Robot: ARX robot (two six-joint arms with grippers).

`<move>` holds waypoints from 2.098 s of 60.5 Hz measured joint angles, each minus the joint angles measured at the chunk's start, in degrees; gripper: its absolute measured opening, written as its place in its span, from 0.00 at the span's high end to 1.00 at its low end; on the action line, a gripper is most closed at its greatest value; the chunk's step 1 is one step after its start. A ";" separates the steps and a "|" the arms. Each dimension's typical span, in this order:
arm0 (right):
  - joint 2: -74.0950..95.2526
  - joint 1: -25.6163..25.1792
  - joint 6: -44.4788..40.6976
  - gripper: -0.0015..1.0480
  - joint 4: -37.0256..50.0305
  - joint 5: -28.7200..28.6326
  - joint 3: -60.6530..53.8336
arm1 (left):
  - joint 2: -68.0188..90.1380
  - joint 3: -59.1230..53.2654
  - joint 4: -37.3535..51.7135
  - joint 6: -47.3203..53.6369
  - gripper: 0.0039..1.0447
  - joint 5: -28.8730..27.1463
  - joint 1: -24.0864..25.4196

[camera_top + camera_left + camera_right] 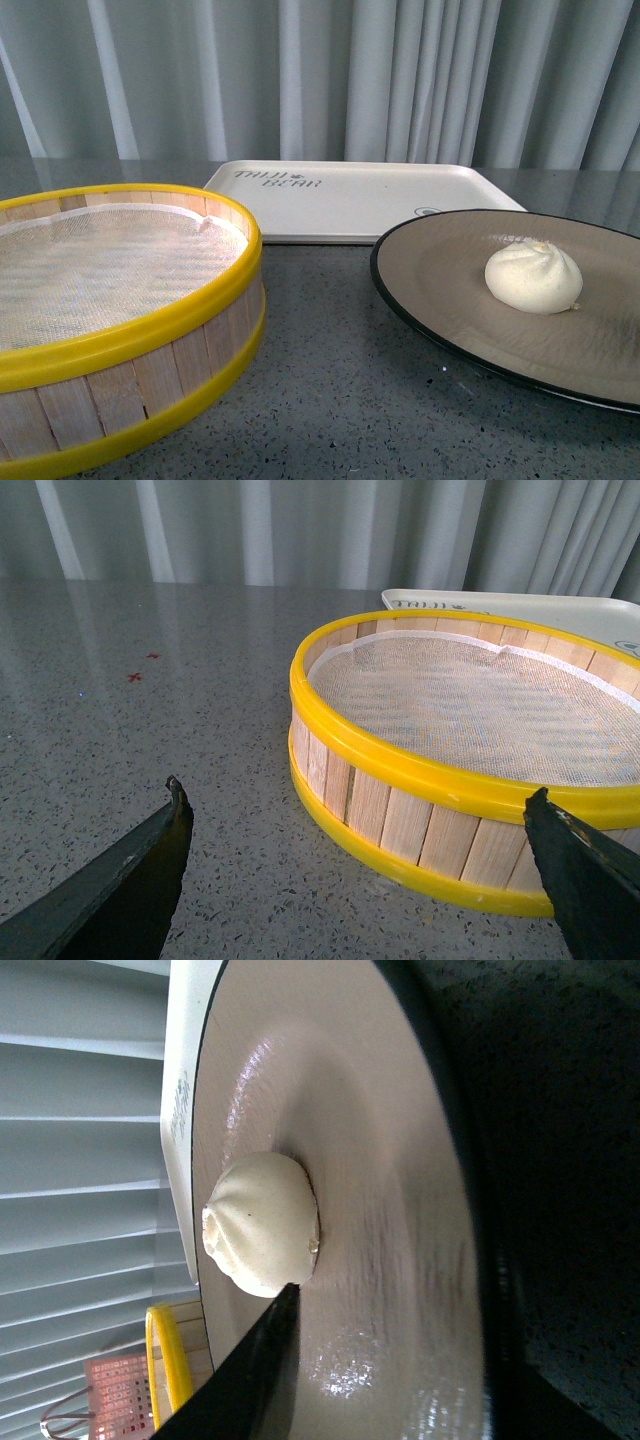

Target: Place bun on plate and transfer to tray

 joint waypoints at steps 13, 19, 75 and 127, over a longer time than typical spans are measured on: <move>0.09 -0.37 -0.66 0.97 -0.26 -0.17 -0.20 | 0.00 0.00 0.00 0.00 0.06 0.00 0.00; 0.09 -0.39 -0.72 0.97 -0.37 -0.20 -0.33 | 0.00 0.00 0.00 0.00 0.06 0.00 0.00; 29.83 -6.01 -3.52 0.97 3.58 -2.54 35.21 | 0.00 0.00 0.00 0.00 0.06 0.00 0.00; 53.02 -1.22 3.72 0.97 1.86 -6.27 59.65 | 0.00 0.00 0.00 0.00 0.06 0.00 0.00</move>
